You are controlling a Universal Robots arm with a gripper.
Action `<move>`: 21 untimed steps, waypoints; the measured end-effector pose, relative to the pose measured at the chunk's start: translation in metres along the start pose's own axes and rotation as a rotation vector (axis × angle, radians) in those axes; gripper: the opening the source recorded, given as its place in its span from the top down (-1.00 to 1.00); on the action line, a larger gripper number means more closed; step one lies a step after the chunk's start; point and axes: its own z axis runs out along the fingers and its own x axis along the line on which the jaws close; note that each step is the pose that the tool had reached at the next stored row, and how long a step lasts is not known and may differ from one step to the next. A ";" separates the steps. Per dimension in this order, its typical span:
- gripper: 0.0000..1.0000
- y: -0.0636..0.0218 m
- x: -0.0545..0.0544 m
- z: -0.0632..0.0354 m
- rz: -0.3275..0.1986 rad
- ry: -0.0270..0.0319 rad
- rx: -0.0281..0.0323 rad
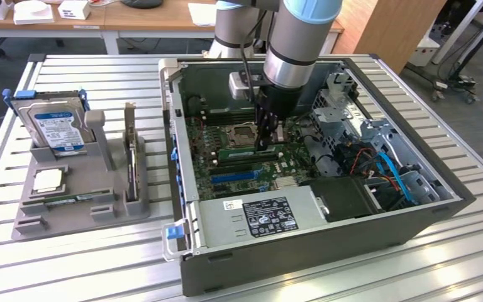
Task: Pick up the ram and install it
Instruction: 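Insert the ram into the slot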
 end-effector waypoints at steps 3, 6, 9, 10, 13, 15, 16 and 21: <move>0.77 -0.0001 0.000 0.0006 0.000 0.0001 0.0000; 0.77 -0.0001 0.000 0.0014 0.000 0.0004 -0.0002; 0.77 -0.0002 0.000 0.0016 0.000 0.0001 0.0000; 0.77 -0.0002 0.000 0.0016 0.000 0.0000 0.0000; 0.77 -0.0002 0.000 0.0020 0.000 0.0001 0.0000; 0.77 -0.0002 0.000 0.0020 0.000 0.0002 -0.0001; 0.77 -0.0002 0.000 0.0020 0.000 0.0002 -0.0001; 0.77 -0.0002 0.000 0.0031 0.000 0.0004 -0.0001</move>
